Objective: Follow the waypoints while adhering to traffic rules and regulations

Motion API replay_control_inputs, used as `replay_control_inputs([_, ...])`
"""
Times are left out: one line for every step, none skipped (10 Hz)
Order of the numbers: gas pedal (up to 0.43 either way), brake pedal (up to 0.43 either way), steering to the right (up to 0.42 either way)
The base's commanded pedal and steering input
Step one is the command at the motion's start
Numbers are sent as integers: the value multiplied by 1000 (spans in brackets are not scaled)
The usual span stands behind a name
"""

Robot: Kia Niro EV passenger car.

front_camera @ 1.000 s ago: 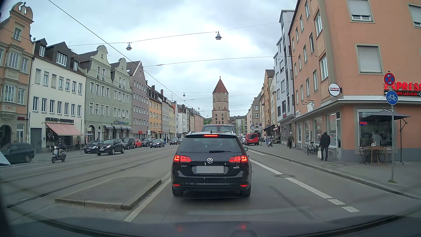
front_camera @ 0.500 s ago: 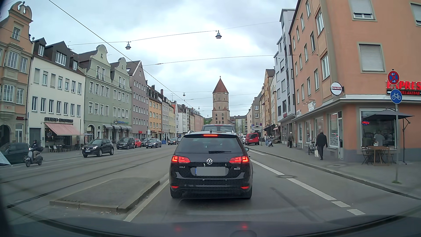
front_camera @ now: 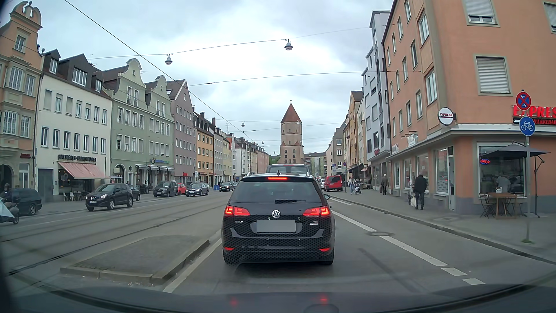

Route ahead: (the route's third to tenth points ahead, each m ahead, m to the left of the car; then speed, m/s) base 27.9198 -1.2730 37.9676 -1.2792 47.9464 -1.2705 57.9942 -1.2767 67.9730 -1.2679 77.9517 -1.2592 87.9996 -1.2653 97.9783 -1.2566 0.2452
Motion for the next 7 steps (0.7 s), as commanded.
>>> replay_control_inputs([0,134,-11])
replay_control_inputs([0,134,-11])
replay_control_inputs([0,134,-11])
replay_control_inputs([0,134,-11])
replay_control_inputs([0,134,-11])
replay_control_inputs([0,134,-11])
replay_control_inputs([0,134,-11])
